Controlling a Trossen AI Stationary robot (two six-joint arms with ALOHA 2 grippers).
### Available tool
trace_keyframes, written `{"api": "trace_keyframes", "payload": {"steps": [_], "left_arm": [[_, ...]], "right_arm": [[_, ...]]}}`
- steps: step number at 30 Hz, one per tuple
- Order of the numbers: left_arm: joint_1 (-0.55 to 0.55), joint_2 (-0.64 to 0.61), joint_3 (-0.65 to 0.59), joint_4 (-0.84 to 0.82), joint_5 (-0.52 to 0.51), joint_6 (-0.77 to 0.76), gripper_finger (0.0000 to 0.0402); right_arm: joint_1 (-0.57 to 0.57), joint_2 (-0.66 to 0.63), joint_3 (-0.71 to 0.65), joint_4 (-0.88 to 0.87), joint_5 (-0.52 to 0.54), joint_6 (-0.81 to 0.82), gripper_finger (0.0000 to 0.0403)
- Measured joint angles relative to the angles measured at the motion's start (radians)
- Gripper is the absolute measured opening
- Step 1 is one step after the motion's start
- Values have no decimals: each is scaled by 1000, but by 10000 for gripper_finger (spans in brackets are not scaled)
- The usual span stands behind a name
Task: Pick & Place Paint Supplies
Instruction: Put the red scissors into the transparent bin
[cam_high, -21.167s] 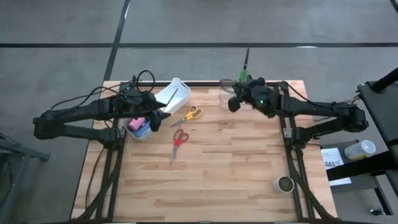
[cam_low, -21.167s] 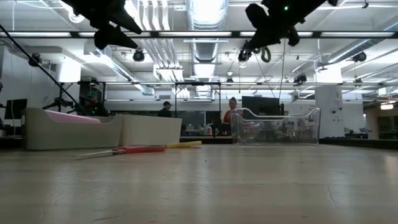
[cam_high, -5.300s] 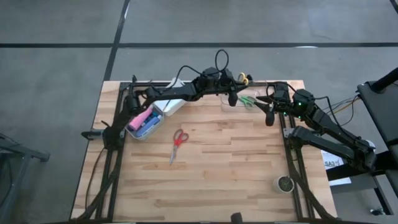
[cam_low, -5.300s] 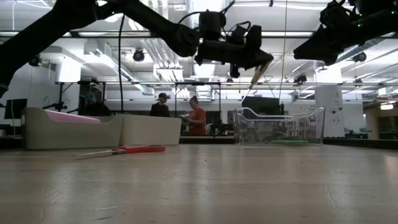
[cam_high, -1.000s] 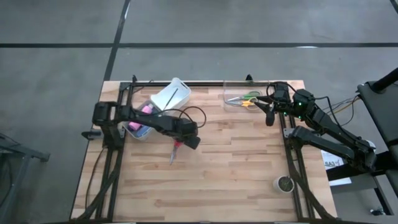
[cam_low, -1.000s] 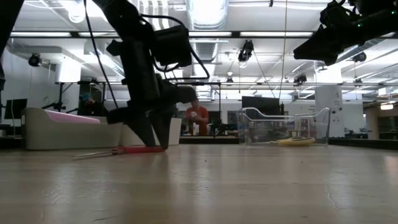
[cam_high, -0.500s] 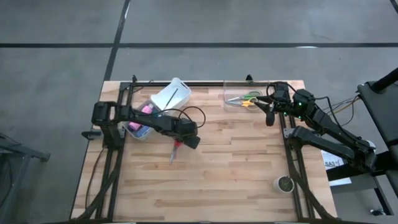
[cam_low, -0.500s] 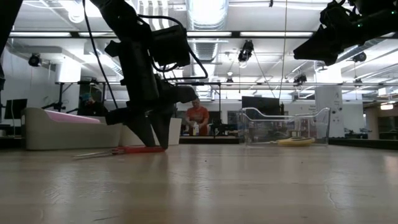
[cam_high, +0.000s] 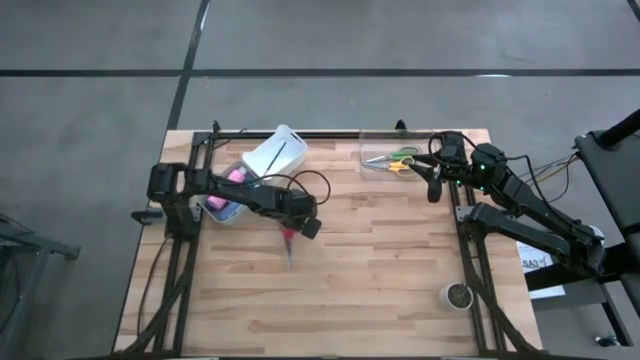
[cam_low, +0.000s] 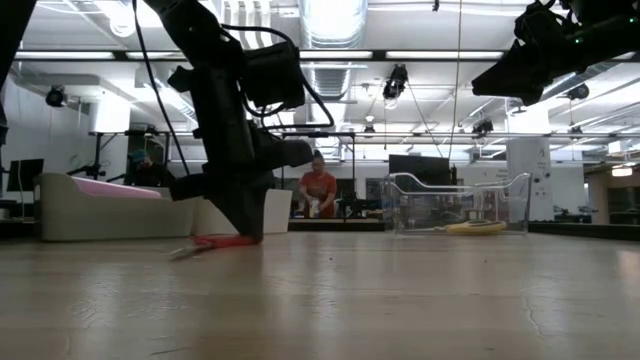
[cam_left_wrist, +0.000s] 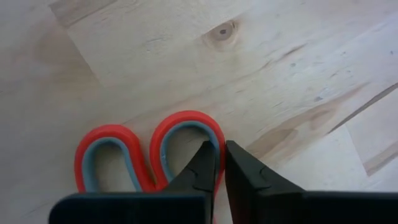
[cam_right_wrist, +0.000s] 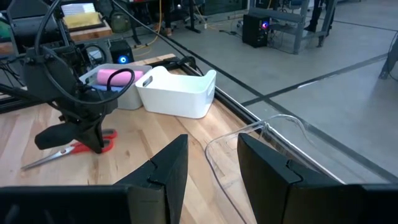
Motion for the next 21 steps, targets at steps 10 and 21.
{"api": "trace_keyframes", "payload": {"steps": [10, 21], "left_arm": [[0, 0, 0, 4, 5, 6, 22], [-1, -147, -3, -20, 37, 2, 22]], "right_arm": [[0, 0, 0, 0, 0, 0, 137], [0, 0, 0, 0, 0, 0, 137]]}}
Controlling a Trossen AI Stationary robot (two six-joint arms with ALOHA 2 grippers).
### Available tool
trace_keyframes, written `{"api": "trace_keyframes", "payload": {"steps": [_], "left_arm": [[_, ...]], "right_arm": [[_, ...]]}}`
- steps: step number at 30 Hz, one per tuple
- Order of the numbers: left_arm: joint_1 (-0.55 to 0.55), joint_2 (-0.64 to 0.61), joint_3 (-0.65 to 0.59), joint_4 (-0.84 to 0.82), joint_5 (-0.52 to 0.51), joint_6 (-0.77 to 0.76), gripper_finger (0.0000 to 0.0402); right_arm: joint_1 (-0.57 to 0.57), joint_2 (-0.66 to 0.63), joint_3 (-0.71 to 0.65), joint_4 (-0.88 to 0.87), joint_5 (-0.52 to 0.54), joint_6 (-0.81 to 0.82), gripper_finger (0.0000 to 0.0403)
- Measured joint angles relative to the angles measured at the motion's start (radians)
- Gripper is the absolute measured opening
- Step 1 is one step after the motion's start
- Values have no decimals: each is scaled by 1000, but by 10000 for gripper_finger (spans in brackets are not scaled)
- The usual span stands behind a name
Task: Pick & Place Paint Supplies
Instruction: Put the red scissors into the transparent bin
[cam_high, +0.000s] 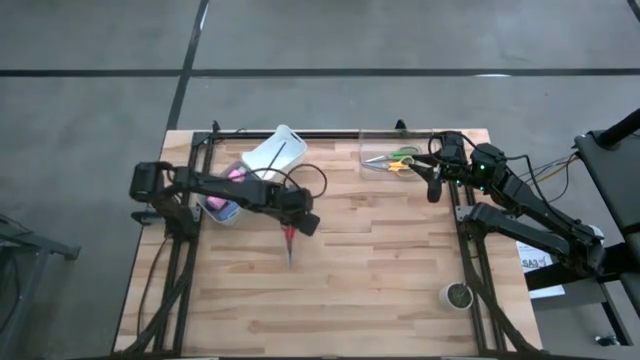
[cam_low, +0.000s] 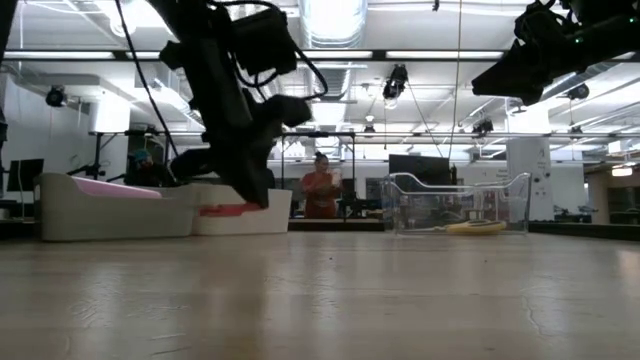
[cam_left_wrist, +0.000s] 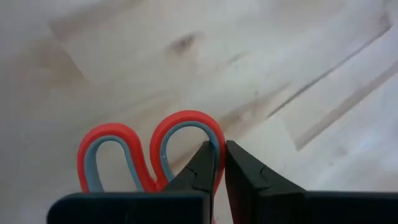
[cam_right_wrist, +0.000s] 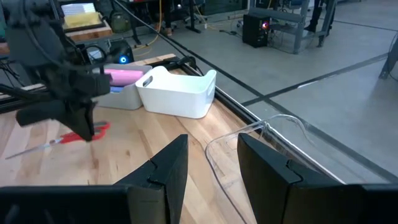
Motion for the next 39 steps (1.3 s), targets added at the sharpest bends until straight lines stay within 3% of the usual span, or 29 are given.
{"api": "trace_keyframes", "payload": {"steps": [5, 9, 13, 20, 27, 32, 39], "left_arm": [[0, -95, 0, 12, -32, -8, 22], [1, -165, 0, 106, -131, -8, 22], [1, -219, 1, 273, -242, -8, 22], [4, -221, 2, 673, -326, -5, 22], [22, -111, 2, 1017, -506, 4, 22], [74, 33, 22, 1288, -517, 22, 22], [152, 236, 146, 1459, -516, 47, 22]], "right_arm": [[0, 0, 0, 0, 0, 0, 137], [0, 0, 0, 0, 0, 0, 137], [0, 0, 0, 0, 0, 0, 137], [0, 0, 0, 0, 0, 0, 137], [0, 0, 0, 0, 0, 0, 137], [0, 0, 0, 0, 0, 0, 137], [0, 0, 0, 0, 0, 0, 137]]}}
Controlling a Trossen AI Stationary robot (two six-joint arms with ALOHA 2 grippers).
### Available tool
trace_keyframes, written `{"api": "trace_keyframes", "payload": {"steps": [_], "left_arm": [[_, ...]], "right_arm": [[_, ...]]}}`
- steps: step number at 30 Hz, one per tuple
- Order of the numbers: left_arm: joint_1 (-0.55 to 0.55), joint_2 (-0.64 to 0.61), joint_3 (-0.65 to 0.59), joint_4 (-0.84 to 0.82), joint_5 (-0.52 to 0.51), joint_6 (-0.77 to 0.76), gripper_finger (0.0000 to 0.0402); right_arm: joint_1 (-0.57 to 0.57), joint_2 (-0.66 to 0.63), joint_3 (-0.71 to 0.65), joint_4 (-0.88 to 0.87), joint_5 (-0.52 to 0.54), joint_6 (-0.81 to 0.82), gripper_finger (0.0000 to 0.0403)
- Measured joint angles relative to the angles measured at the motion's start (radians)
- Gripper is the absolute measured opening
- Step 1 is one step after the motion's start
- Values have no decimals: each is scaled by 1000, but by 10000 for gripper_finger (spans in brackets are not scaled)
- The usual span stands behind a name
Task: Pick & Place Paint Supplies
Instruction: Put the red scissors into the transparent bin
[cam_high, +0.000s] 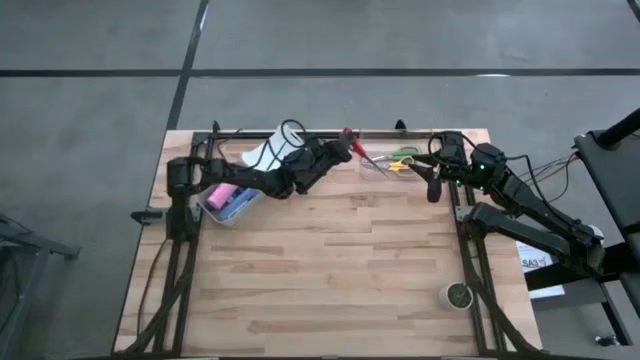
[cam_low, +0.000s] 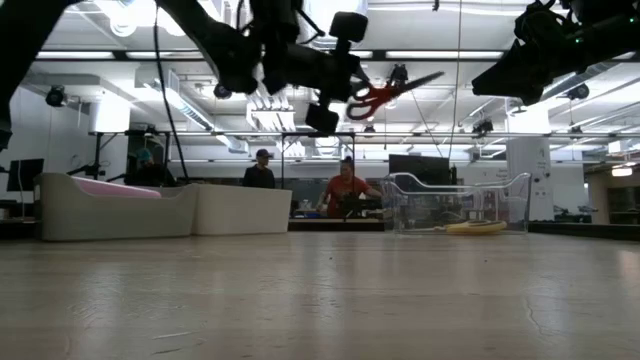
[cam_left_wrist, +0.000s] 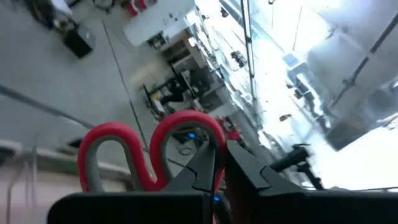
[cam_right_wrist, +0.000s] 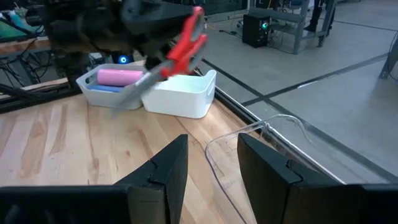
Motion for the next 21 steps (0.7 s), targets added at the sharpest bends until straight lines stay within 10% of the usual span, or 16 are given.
{"api": "trace_keyframes", "payload": {"steps": [21], "left_arm": [[58, 291, 391, -237, 45, 239, 22]], "right_arm": [[0, 0, 0, 0, 0, 0, 137]]}}
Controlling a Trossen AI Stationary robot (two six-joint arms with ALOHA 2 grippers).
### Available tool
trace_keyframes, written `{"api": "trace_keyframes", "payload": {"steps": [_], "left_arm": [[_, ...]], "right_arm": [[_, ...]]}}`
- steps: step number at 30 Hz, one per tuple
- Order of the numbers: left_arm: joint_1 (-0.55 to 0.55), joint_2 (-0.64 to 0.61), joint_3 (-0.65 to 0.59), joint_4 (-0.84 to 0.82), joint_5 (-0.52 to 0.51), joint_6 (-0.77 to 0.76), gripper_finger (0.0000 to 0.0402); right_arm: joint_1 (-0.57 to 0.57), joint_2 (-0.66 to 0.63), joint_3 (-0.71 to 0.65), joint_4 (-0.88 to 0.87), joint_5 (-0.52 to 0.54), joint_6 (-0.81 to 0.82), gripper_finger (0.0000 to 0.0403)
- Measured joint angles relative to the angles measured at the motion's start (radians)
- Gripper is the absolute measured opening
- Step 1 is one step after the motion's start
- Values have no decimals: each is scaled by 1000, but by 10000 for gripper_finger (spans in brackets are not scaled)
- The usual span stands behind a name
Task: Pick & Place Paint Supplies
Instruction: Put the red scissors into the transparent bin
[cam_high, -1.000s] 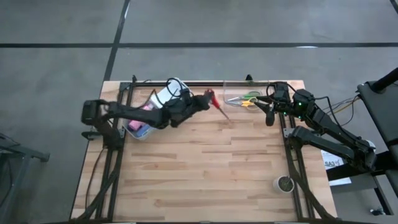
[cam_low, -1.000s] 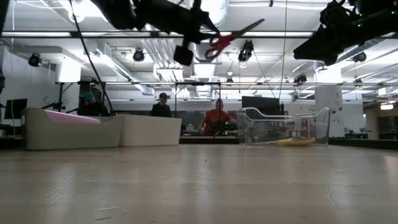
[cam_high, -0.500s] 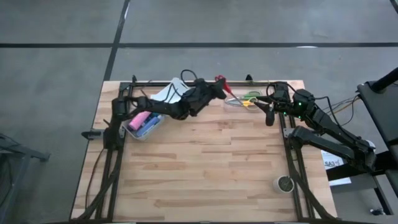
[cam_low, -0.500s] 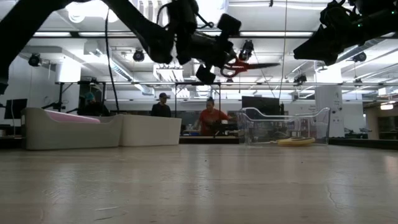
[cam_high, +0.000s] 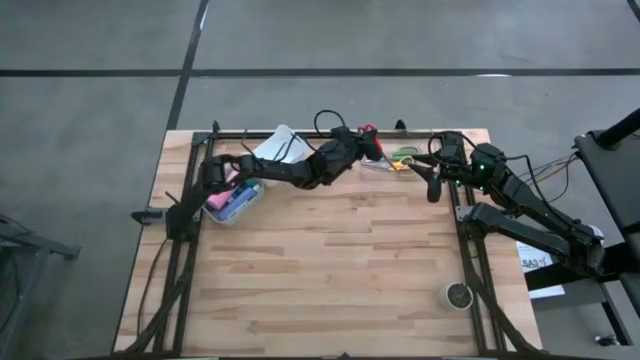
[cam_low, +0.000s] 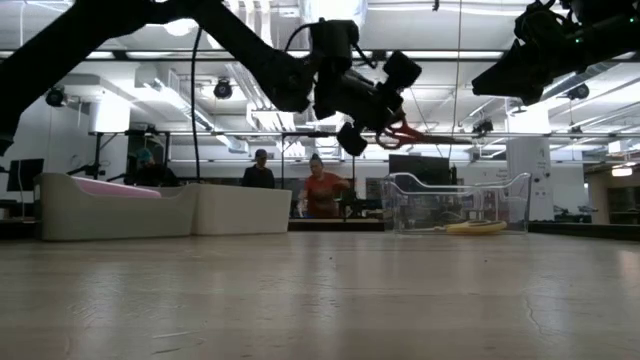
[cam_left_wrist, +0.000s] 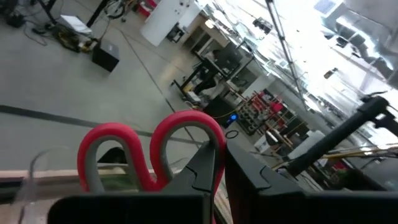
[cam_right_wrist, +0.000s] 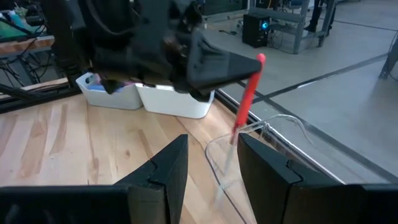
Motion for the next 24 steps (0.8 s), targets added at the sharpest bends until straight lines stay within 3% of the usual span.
{"api": "trace_keyframes", "payload": {"steps": [7, 11, 24], "left_arm": [[13, 74, 68, -18, -113, -159, 22], [11, 92, 116, -103, -157, -156, 22], [16, 92, 153, -162, -153, -226, 22]], "right_arm": [[0, 0, 0, 0, 0, 0, 137], [0, 0, 0, -1, 0, 0, 137], [0, 0, 0, -1, 0, 0, 137]]}}
